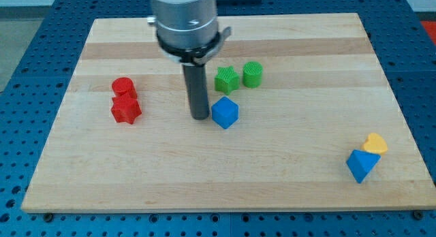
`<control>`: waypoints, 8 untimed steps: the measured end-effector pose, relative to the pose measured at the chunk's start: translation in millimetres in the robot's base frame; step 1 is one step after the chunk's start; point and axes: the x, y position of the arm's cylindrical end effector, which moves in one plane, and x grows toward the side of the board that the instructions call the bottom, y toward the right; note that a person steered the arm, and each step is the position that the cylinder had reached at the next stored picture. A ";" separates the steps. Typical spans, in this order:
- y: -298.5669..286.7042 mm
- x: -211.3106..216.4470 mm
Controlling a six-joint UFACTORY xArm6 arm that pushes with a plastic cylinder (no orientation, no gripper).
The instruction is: Move blue cube into the blue triangle
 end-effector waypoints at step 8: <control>189.3 91.0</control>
